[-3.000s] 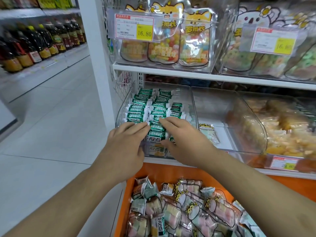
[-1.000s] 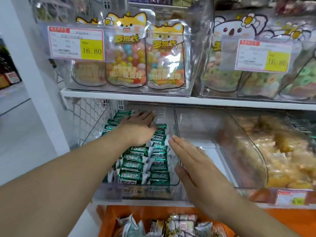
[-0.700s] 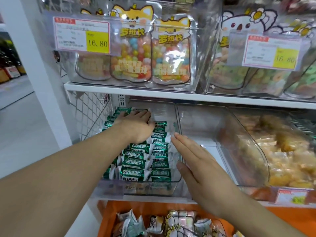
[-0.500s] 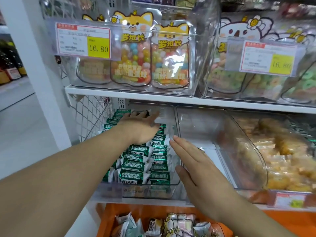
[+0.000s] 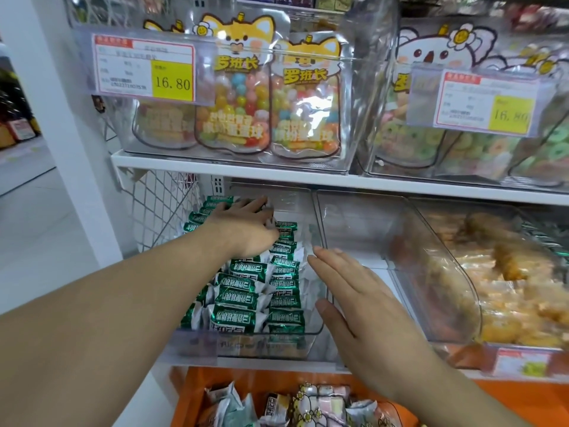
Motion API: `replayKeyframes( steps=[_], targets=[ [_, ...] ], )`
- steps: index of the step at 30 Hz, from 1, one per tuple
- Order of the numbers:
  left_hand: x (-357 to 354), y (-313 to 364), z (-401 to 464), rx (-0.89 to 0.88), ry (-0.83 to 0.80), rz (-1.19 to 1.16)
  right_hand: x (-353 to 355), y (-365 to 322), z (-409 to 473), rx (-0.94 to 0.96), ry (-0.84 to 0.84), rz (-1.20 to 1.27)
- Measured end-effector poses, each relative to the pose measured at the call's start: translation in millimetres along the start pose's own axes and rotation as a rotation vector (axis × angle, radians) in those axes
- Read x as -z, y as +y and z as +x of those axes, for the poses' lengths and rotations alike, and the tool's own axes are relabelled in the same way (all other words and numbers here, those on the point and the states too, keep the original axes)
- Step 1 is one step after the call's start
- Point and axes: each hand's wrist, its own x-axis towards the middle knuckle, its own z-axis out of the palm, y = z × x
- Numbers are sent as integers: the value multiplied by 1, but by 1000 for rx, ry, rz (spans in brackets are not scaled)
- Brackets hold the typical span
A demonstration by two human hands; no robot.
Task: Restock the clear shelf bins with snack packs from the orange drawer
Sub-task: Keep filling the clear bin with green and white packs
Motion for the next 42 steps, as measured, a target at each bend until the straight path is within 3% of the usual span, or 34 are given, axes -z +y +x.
replayKeyframes(
  steps=[13,23,29,33,37,42],
  targets=[
    [11,14,-32,-76,70,-29,6,-5,-4,10,-43,-20],
    [-2,61,-167,-212,281,-302,33,-12,-69,17,-23,134],
    [-58,92,-256,-224,257,-469,19,-13,-139,-28,-14,235],
    [-126,96,-288,-151,74,-489,-10,-7,-182,-123,-124,261],
    [-195,78,-298,-20,-158,-480,-48,5,-205,-249,-369,235],
    [-250,58,-287,30,-325,-450,-104,23,-210,-276,-558,234]
  ],
)
